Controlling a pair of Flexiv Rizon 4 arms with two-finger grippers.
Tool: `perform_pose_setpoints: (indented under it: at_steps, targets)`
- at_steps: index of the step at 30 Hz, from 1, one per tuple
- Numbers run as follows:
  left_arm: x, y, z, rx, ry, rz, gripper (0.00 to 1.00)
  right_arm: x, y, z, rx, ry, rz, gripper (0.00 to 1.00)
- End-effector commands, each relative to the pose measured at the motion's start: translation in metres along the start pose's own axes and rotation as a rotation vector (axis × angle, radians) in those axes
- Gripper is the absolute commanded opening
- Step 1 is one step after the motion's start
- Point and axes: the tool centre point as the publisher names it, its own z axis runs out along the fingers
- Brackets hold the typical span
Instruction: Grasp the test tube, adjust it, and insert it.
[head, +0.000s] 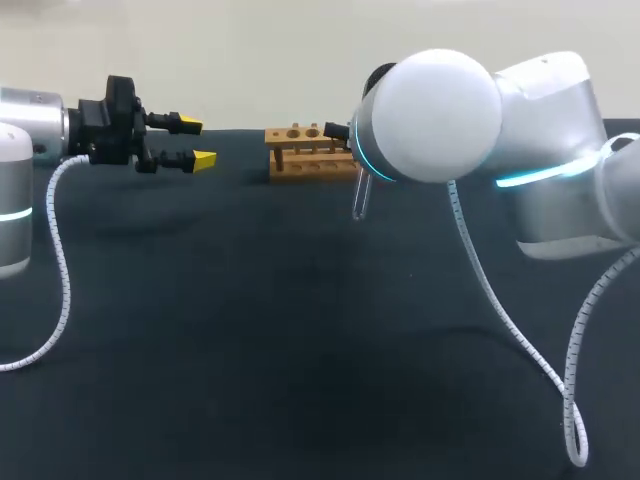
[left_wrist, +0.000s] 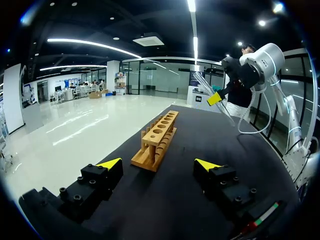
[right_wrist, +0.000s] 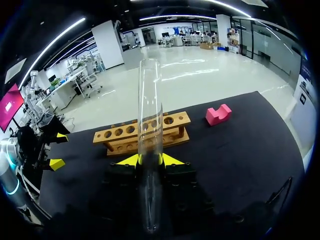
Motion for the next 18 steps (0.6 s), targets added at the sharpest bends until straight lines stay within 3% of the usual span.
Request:
perform_pose_setpoints:
  at_steps: [1,18]
  targets:
    - [0.0014,-0.0002,-0.0005,-0.001,-0.005,0.003,1.0,-0.0006,-0.0032,-0.0013,-0.009,-0.028,0.022,0.0]
    - [0.0014,-0.0002,-0.0005,-0.001,-0.005,0.003,1.0,-0.0006,-0.0032,-0.0013,-0.009,-0.028,0.022,0.0]
